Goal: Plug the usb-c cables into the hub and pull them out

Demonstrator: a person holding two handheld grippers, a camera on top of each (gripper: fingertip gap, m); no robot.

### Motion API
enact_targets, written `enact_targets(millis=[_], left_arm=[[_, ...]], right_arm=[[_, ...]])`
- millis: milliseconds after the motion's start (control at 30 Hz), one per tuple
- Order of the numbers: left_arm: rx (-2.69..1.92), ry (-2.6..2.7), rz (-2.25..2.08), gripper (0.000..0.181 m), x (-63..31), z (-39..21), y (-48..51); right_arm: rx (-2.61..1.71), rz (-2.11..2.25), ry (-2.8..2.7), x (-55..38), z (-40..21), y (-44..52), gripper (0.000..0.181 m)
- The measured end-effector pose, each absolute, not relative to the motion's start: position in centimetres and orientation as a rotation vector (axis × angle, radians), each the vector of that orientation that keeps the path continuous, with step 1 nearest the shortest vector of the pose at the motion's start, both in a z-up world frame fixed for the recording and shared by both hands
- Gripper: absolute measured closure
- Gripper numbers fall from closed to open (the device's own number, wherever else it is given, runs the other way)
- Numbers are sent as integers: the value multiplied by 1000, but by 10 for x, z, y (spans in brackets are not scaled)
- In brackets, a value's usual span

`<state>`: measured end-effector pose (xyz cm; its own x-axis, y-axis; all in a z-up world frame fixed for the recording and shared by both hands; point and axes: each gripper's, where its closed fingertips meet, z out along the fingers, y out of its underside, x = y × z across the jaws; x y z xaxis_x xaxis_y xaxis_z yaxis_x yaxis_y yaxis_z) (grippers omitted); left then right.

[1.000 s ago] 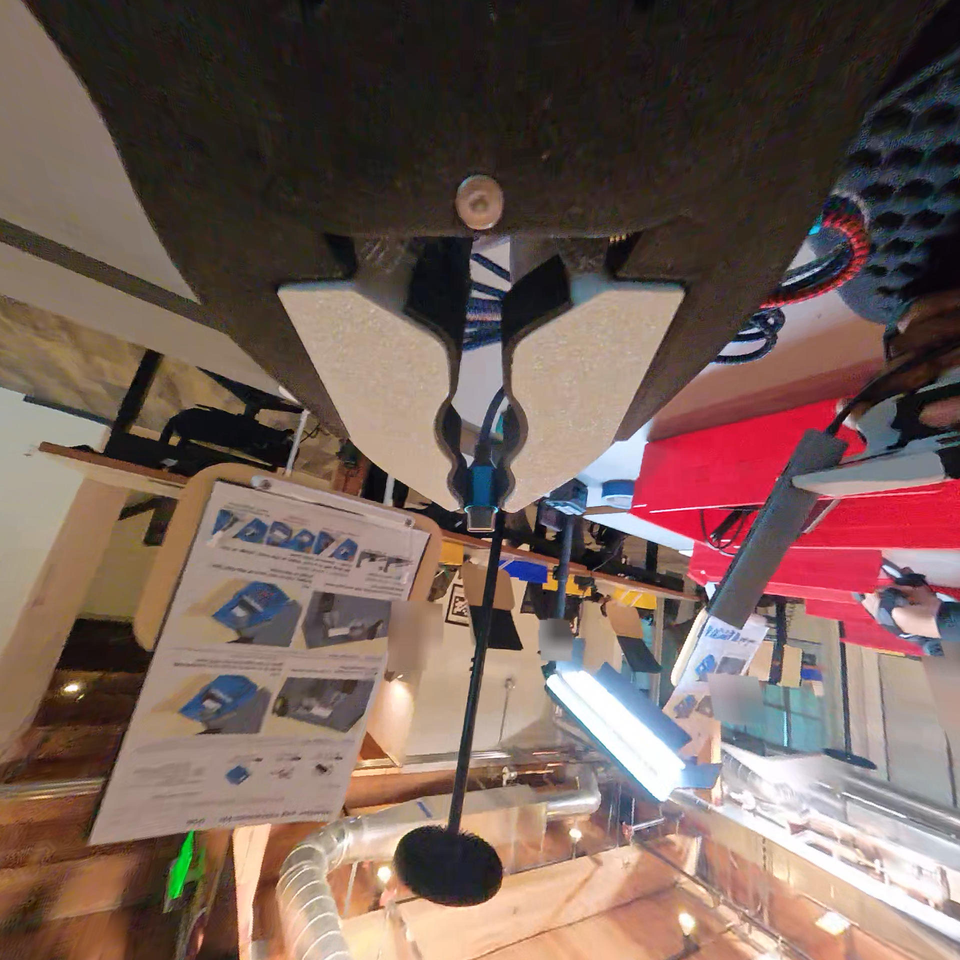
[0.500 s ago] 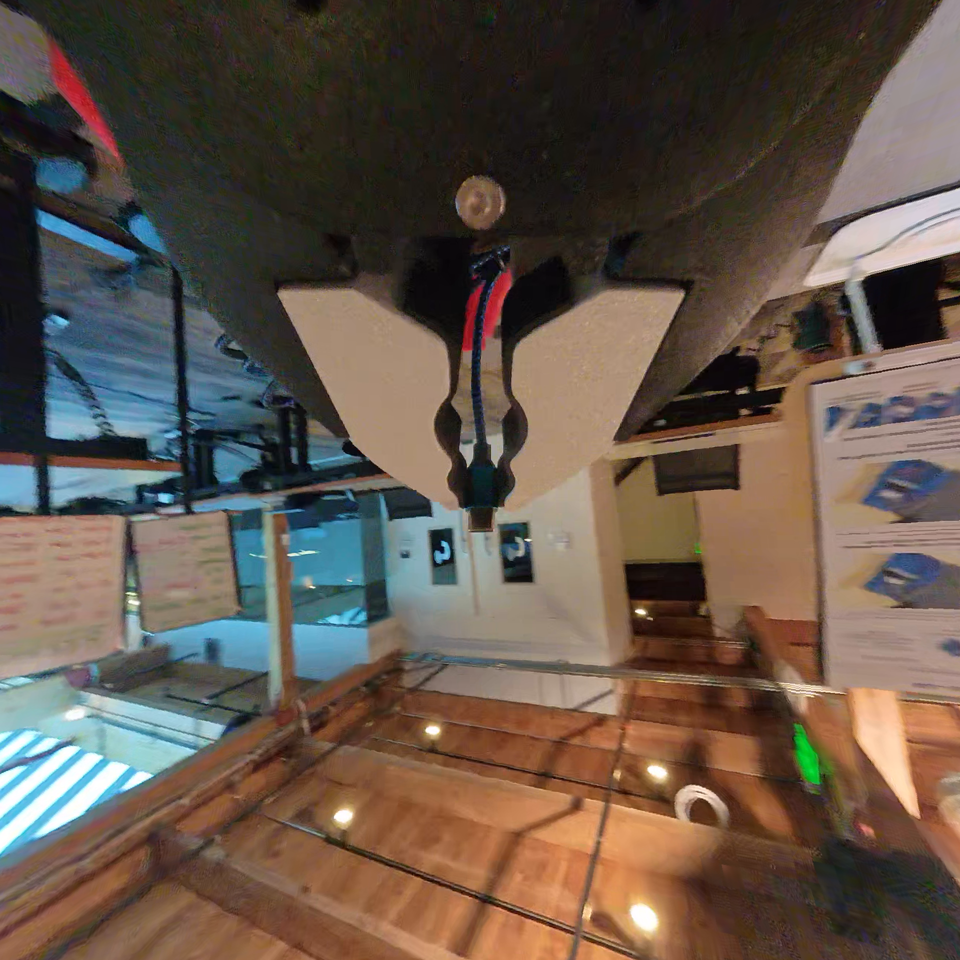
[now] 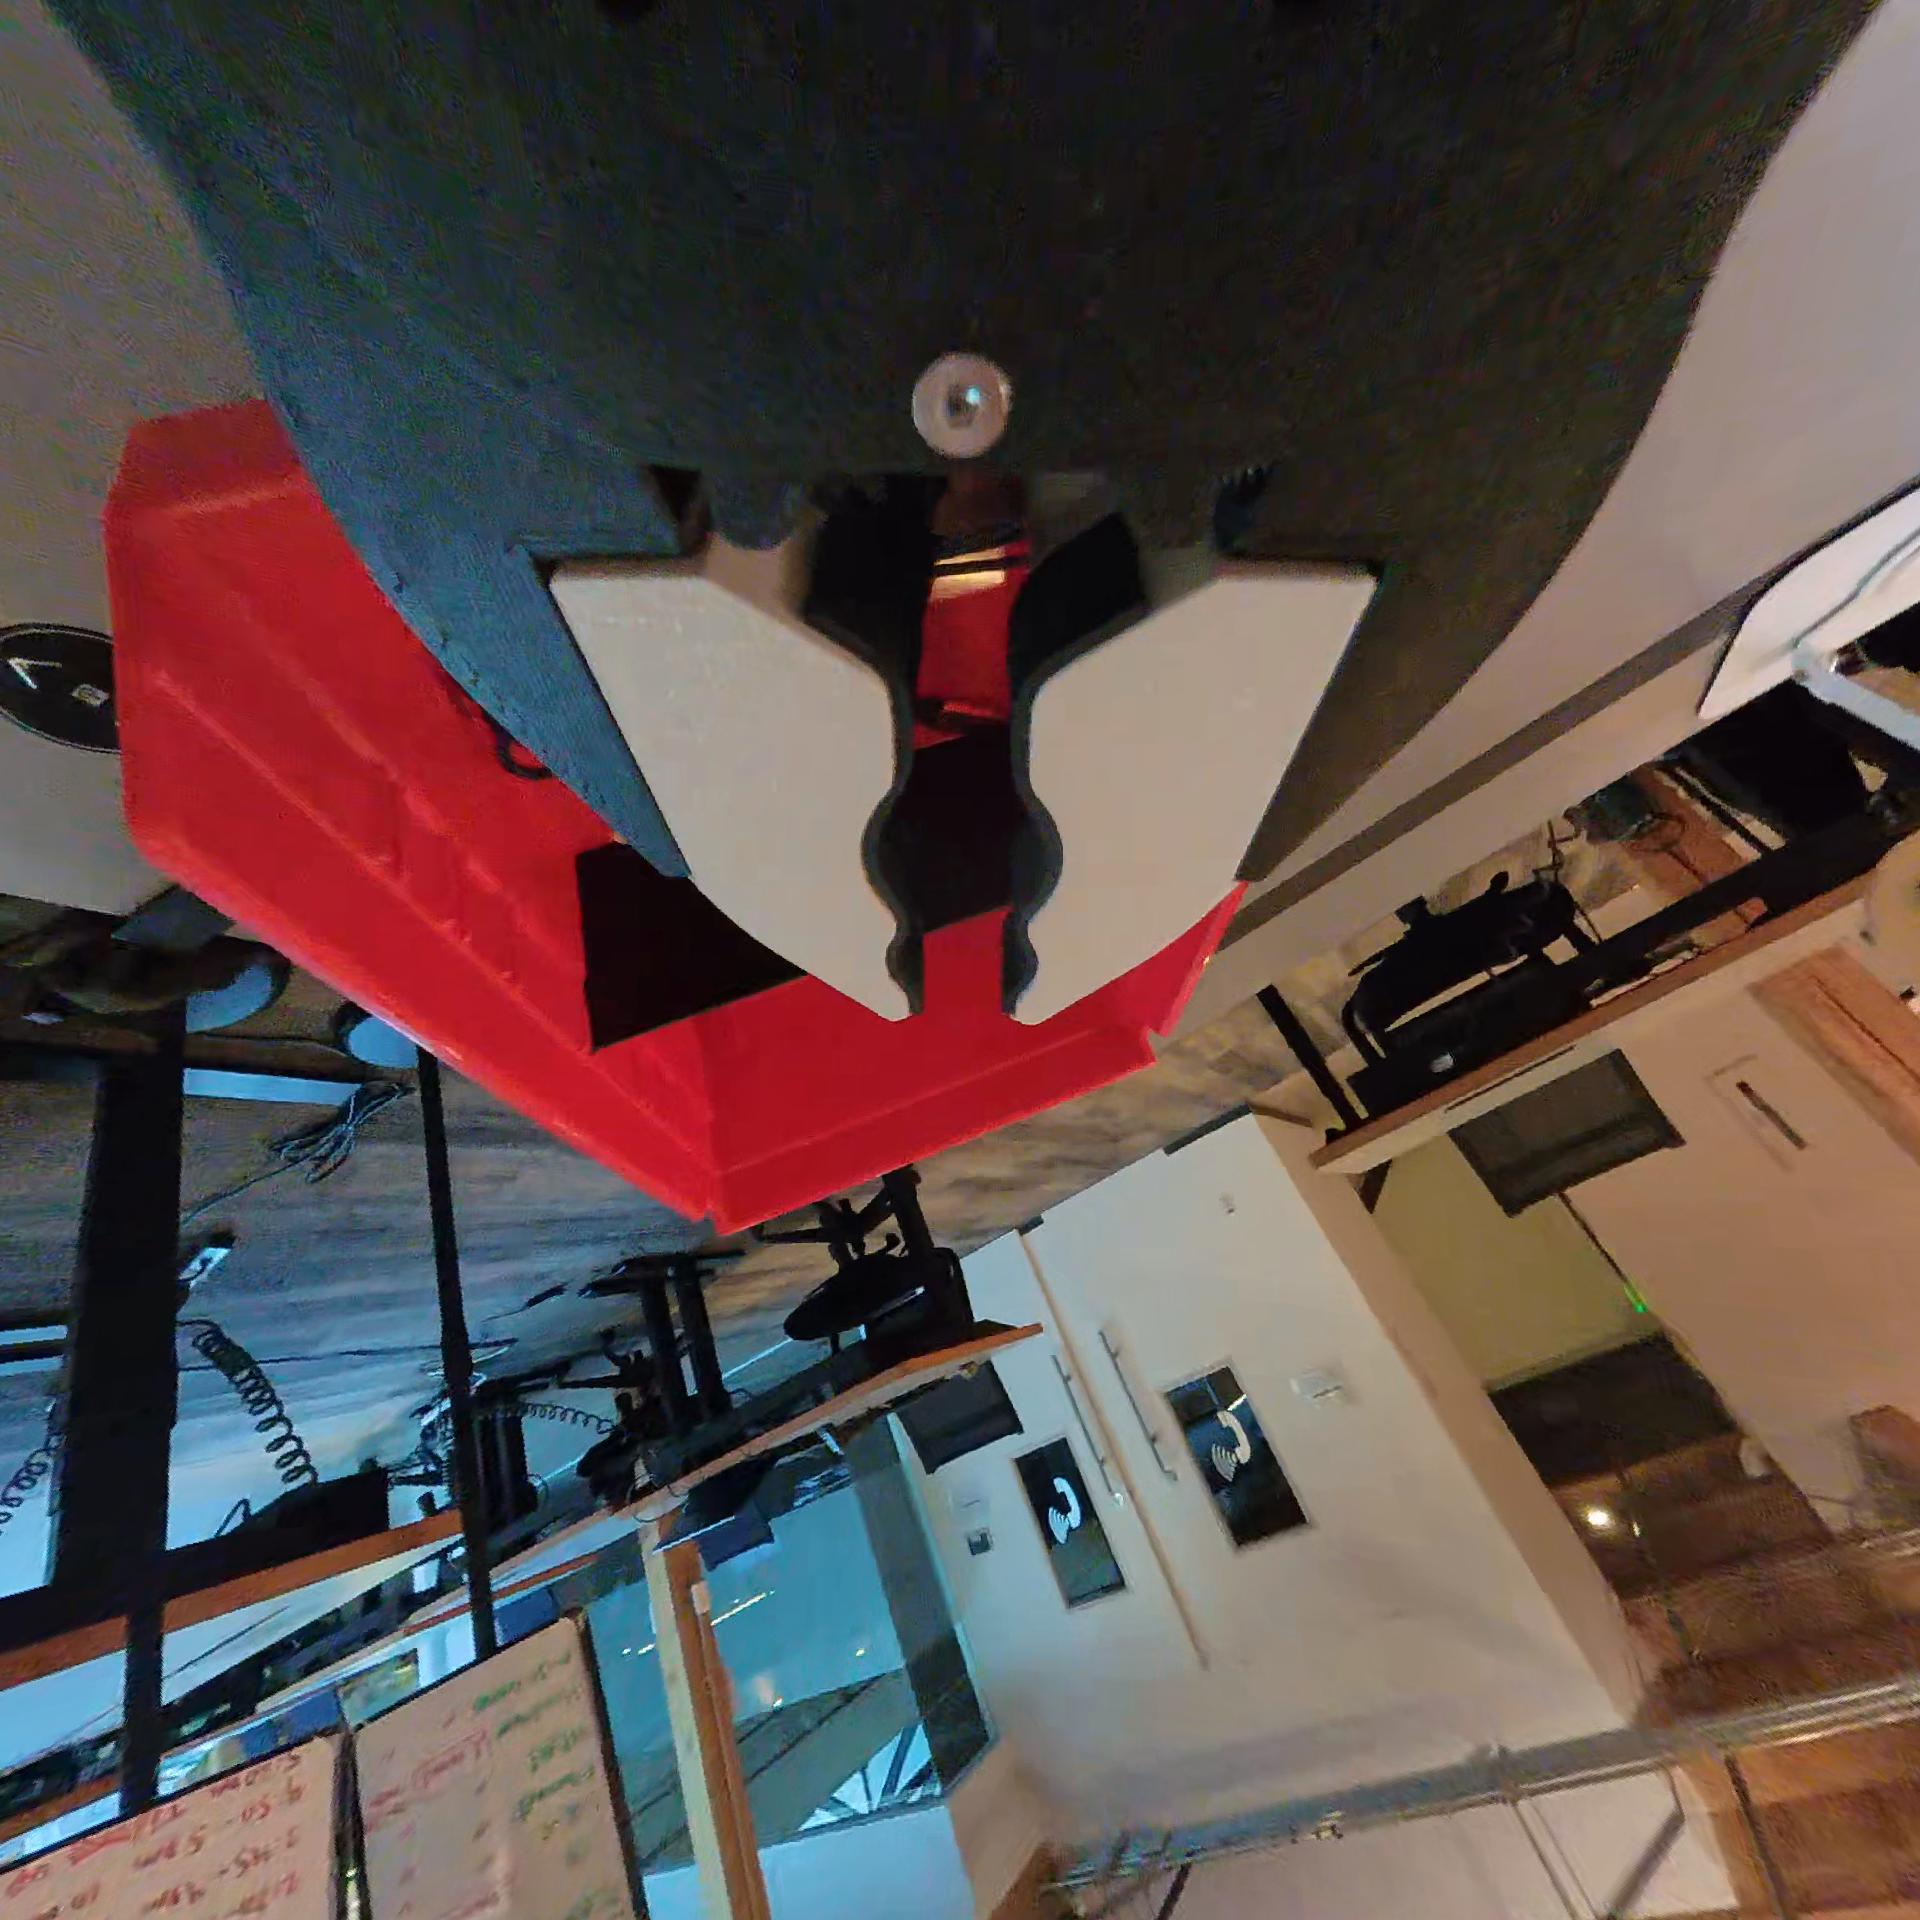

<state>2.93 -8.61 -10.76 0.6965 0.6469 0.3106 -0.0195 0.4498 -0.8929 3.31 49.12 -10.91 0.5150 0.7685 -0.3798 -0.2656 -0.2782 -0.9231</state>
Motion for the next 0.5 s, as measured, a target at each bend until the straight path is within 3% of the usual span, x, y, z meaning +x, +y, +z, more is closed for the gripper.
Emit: enact_targets(millis=[233, 500], left_arm=[[-1043, -699, 459, 171, 30, -108, -85], [-1113, -626, 468, 171, 37, -108, -73]], right_arm=[[-1305, 1325, -642, 36, -56, 440, 163], [-727, 1904, -1279, 30, -12, 200, 161]])
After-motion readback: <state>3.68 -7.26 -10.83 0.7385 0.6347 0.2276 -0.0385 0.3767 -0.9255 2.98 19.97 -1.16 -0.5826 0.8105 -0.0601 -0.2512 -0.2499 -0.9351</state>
